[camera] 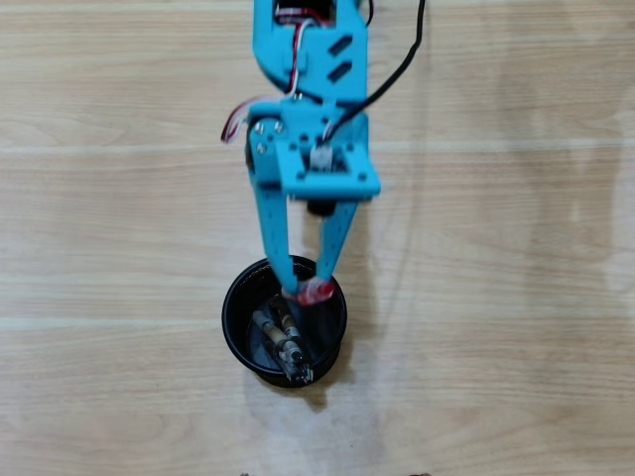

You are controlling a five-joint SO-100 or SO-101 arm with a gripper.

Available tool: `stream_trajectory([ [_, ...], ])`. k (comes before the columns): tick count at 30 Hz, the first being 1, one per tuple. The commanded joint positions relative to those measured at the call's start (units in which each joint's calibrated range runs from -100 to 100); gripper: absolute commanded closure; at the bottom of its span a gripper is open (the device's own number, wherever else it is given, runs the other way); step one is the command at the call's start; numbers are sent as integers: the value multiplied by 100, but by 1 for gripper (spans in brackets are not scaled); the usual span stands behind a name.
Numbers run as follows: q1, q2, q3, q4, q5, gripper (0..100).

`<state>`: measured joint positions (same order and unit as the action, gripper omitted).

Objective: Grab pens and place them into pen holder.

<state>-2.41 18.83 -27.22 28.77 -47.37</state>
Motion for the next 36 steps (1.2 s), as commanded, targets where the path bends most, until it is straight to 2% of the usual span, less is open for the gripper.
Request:
stream_trajectory([
  [1,55,137,-44,-406,-104,98],
  [6,55,501,-25,-836,-198,97],
  [10,63,509,11,-1111,-156,90],
  [19,95,112,654,-1162,-109,90],
  [23,55,-708,1007,-1093,570,90],
  [27,-146,-2331,2374,-604,1579,90],
  [31,-429,-4892,5416,591,2421,89],
  [36,-751,-8096,8992,720,3168,82],
])
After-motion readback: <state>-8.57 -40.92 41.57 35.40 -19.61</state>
